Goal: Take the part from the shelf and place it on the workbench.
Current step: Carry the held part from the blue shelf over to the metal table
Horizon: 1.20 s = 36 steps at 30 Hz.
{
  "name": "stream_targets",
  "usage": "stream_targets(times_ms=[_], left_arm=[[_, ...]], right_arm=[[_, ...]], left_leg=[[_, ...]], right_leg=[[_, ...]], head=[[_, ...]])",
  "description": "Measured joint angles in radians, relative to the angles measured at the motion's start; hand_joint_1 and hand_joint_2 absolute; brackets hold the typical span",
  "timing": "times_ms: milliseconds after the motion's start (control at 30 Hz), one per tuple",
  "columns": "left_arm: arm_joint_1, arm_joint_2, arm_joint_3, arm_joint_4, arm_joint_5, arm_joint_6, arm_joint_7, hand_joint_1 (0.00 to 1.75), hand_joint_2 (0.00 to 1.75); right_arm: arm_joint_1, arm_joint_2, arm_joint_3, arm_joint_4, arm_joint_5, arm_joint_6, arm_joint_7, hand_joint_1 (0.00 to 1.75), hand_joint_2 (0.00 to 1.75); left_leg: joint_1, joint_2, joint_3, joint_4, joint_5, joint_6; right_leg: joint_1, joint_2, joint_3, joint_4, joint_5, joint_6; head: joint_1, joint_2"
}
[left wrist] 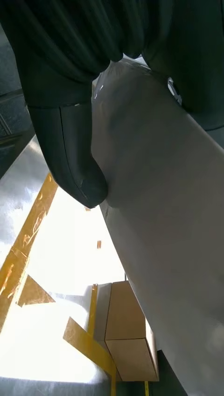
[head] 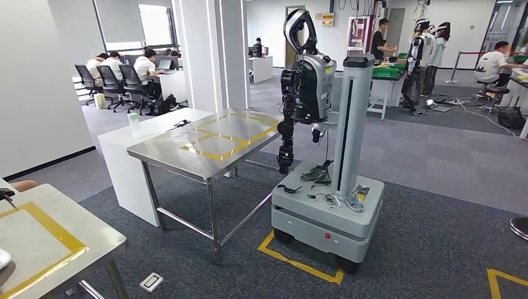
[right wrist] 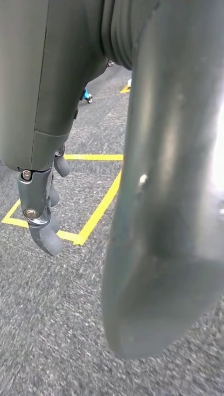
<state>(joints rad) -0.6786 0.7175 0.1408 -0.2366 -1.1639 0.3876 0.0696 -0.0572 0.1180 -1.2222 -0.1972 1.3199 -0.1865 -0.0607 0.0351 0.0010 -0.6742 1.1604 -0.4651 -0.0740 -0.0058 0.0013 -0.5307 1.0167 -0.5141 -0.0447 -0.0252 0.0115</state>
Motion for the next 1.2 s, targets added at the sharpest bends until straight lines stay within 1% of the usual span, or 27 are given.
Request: stream_targets(times_ms=[33,67,100,167,233,267,300,367,400,433,467,533,600,633,700,733,767,800,867,900,933,967,1000,1067,1100,1133,1200], left_arm=[[-0.002,0.0,0.001,0.0,0.0,0.0,0.0,1.75,1.75],[-0.002,0.0,0.002,0.001,0.0,0.0,-0.001,1.75,1.75],[-0.002,-0.001,0.003,0.001,0.0,0.0,-0.002,1.75,1.75],[0.002,0.0,0.006,0.001,0.002,0.002,-0.005,1.75,1.75],[0.005,0.002,0.008,0.0,0.003,0.005,-0.006,1.75,1.75],[0.005,0.003,0.009,0.0,0.002,0.007,-0.007,1.75,1.75],[0.006,0.003,0.011,0.0,0.001,0.008,-0.007,1.75,1.75],[0.008,0.001,0.013,-0.001,-0.001,0.01,-0.008,1.75,1.75],[0.01,-0.001,0.013,-0.001,-0.002,0.01,-0.009,1.75,1.75],[0.012,-0.003,0.014,-0.001,-0.002,0.01,-0.009,1.75,1.75],[0.013,-0.004,0.014,-0.001,-0.003,0.01,-0.009,1.75,1.75],[0.013,-0.008,0.016,0.0,-0.006,0.01,-0.009,1.75,1.75],[0.013,-0.015,0.019,0.0,-0.01,0.012,-0.012,1.75,1.75],[0.015,-0.019,0.021,-0.001,-0.012,0.012,-0.014,1.75,1.75],[0.016,-0.019,0.023,-0.003,-0.014,0.012,-0.019,1.75,1.75],[0.016,-0.017,0.025,-0.004,-0.016,0.012,-0.021,1.75,1.75],[0.014,-0.016,0.027,-0.005,-0.017,0.012,-0.023,1.75,1.75],[0.014,-0.015,0.029,-0.005,-0.017,0.012,-0.025,1.75,1.75],[0.017,-0.015,0.034,-0.004,-0.018,0.011,-0.028,1.75,1.75],[0.021,-0.015,0.036,-0.004,-0.018,0.011,-0.03,1.75,1.75],[0.024,-0.015,0.037,-0.004,-0.018,0.011,-0.032,1.75,1.75],[0.027,-0.015,0.039,-0.004,-0.018,0.011,-0.033,1.75,1.75],[0.029,-0.014,0.042,-0.004,-0.018,0.011,-0.034,1.75,1.75],[0.033,-0.015,0.047,-0.001,-0.018,0.012,-0.034,1.75,1.75],[0.034,-0.014,0.049,0.0,-0.018,0.011,-0.034,1.75,1.75],[0.037,-0.014,0.052,0.0,-0.019,0.011,-0.034,1.75,1.75],[0.037,-0.011,0.056,-0.001,-0.021,0.01,-0.031,1.75,1.75]], right_arm=[[0.0,0.0,0.0,0.0,0.0,0.0,0.0,0.0,0.0],[0.0,-0.001,0.0,0.0,0.0,0.0,-0.001,0.0,0.0],[-0.001,-0.001,0.0,0.0,0.0,0.001,-0.001,0.0,0.0],[-0.003,-0.001,0.0,0.0,0.0,0.002,-0.002,0.0,0.0],[-0.005,-0.001,0.0,0.0,0.0,0.002,-0.002,0.0,0.0],[-0.006,-0.001,0.0,0.0,0.0,0.002,-0.001,0.0,0.0],[-0.006,-0.001,0.0,0.0,0.0,0.002,-0.001,0.0,0.0],[-0.005,-0.001,0.0,0.0,0.0,0.002,-0.001,0.0,0.0],[-0.004,-0.001,0.0,0.0,0.0,0.002,-0.001,0.0,0.0],[-0.002,-0.001,0.0,0.0,0.0,0.002,-0.001,0.0,0.0],[0.0,-0.001,0.0,0.0,0.0,0.002,-0.001,0.0,0.0],[0.002,-0.001,0.0,0.0,0.0,0.001,-0.002,0.0,0.0],[0.004,-0.002,0.0,0.0,-0.002,0.0,-0.002,0.0,0.0],[0.004,-0.002,0.0,0.0,-0.005,0.0,-0.004,0.0,0.0],[0.002,-0.001,0.0,0.0,-0.012,0.003,-0.008,0.0,0.0],[0.001,-0.001,0.0,0.0,-0.012,0.007,-0.011,0.0,0.0],[0.0,0.0,0.0,0.0,-0.012,0.011,-0.013,0.0,0.0],[0.0,0.0,0.0,0.0,-0.011,0.015,-0.014,0.0,0.0],[0.001,0.0,0.0,0.0,-0.01,0.02,-0.014,0.0,0.0],[0.002,0.0,0.0,0.0,-0.009,0.023,-0.013,0.0,0.0],[0.003,0.0,0.0,0.0,-0.009,0.025,-0.011,0.0,0.0],[0.005,0.0,0.0,0.0,-0.008,0.027,-0.008,0.0,0.0],[0.006,0.0,-0.001,0.0,-0.007,0.029,-0.005,0.0,0.0],[0.008,0.0,-0.001,0.0,-0.004,0.032,-0.001,0.0,0.0],[0.007,-0.001,-0.001,0.0,-0.004,0.035,0.0,0.0,0.0],[0.007,-0.002,-0.001,0.0,-0.003,0.039,0.0,0.0,0.0],[0.003,-0.003,-0.001,0.0,-0.005,0.045,0.002,0.0,0.0]], left_leg=[[-0.002,0.004,0.027,-0.061,0.027,-0.002],[-0.004,0.006,0.048,-0.106,0.038,0.003],[-0.006,0.008,0.06,-0.127,0.034,0.011],[-0.009,0.004,0.069,-0.132,0.016,0.035],[-0.007,0.001,0.08,-0.134,0.005,0.051],[-0.008,0.0,0.088,-0.134,-0.001,0.057],[-0.009,0.0,0.095,-0.135,-0.008,0.063],[-0.012,-0.002,0.111,-0.136,-0.023,0.069],[-0.014,-0.004,0.12,-0.136,-0.032,0.071],[-0.015,-0.006,0.133,-0.136,-0.043,0.071],[-0.016,-0.007,0.148,-0.136,-0.053,0.071],[-0.019,-0.009,0.174,-0.137,-0.075,0.068],[-0.022,-0.014,0.188,-0.141,-0.096,0.06],[-0.023,-0.017,0.197,-0.14,-0.1,0.054],[-0.023,-0.017,0.21,-0.133,-0.098,0.042],[-0.022,-0.015,0.206,-0.109,-0.093,0.037],[-0.021,-0.012,0.188,-0.072,-0.093,0.032],[-0.02,-0.008,0.156,-0.02,-0.101,0.028],[-0.018,-0.006,0.078,0.083,-0.15,0.021],[-0.017,-0.006,0.045,0.11,-0.18,0.019],[-0.015,-0.006,0.023,0.112,-0.199,0.016],[-0.013,-0.006,0.014,0.088,-0.193,0.014],[-0.011,-0.004,0.015,0.042,-0.158,0.011],[-0.006,0.006,0.023,-0.068,-0.04,0.01],[-0.008,0.013,0.029,-0.102,0.004,0.015],[-0.009,0.018,0.032,-0.119,0.027,0.023],[-0.009,0.016,0.048,-0.118,0.021,0.043]], right_leg=[[0.0,0.0,0.007,0.002,-0.011,0.007],[0.001,0.0,0.012,0.003,-0.02,0.015],[0.003,0.0,0.016,0.003,-0.027,0.021],[0.004,-0.001,0.024,0.004,-0.033,0.031],[0.002,-0.002,0.013,0.039,-0.036,0.039],[0.001,-0.001,-0.013,0.083,-0.042,0.043],[0.0,-0.001,-0.053,0.146,-0.055,0.046],[0.001,-0.001,-0.154,0.273,-0.093,0.048],[0.002,-0.001,-0.193,0.305,-0.103,0.046],[0.004,-0.001,-0.213,0.299,-0.094,0.042],[0.008,0.0,-0.217,0.263,-0.067,0.035],[0.019,0.002,-0.194,0.132,0.039,0.014],[0.029,0.009,-0.171,0.043,0.107,-0.001],[0.03,0.012,-0.165,0.026,0.114,-0.004],[0.027,0.015,-0.142,0.017,0.105,-0.009],[0.025,0.014,-0.129,0.011,0.1,-0.014],[0.023,0.014,-0.114,0.007,0.096,-0.018],[0.02,0.014,-0.101,0.003,0.089,-0.021],[0.018,0.014,-0.079,0.002,0.068,-0.024],[0.017,0.015,-0.066,0.002,0.056,-0.023],[0.016,0.015,-0.05,0.002,0.042,-0.022],[0.015,0.015,-0.034,0.002,0.029,-0.019],[0.013,0.015,-0.016,0.003,0.015,-0.016],[0.012,0.015,0.01,0.008,-0.013,-0.005],[0.012,0.014,0.019,0.011,-0.028,0.003],[0.013,0.013,0.029,0.018,-0.039,0.011],[0.013,0.01,0.038,0.035,-0.046,0.023]], head=[[0.0,0.0],[0.0,0.0],[0.0,0.0],[0.001,0.0],[0.001,0.0],[0.002,0.0],[0.002,0.0],[0.002,0.0],[0.002,0.0],[0.002,0.0],[0.002,0.0],[0.002,0.0],[0.002,0.0],[0.001,0.0],[0.0,0.0],[-0.001,0.0],[-0.001,0.0],[-0.001,0.0],[-0.001,0.0],[-0.002,0.0],[-0.002,0.0],[-0.002,0.0],[-0.002,0.0],[-0.002,0.0],[-0.002,0.0],[-0.002,0.0],[-0.002,0.0]])
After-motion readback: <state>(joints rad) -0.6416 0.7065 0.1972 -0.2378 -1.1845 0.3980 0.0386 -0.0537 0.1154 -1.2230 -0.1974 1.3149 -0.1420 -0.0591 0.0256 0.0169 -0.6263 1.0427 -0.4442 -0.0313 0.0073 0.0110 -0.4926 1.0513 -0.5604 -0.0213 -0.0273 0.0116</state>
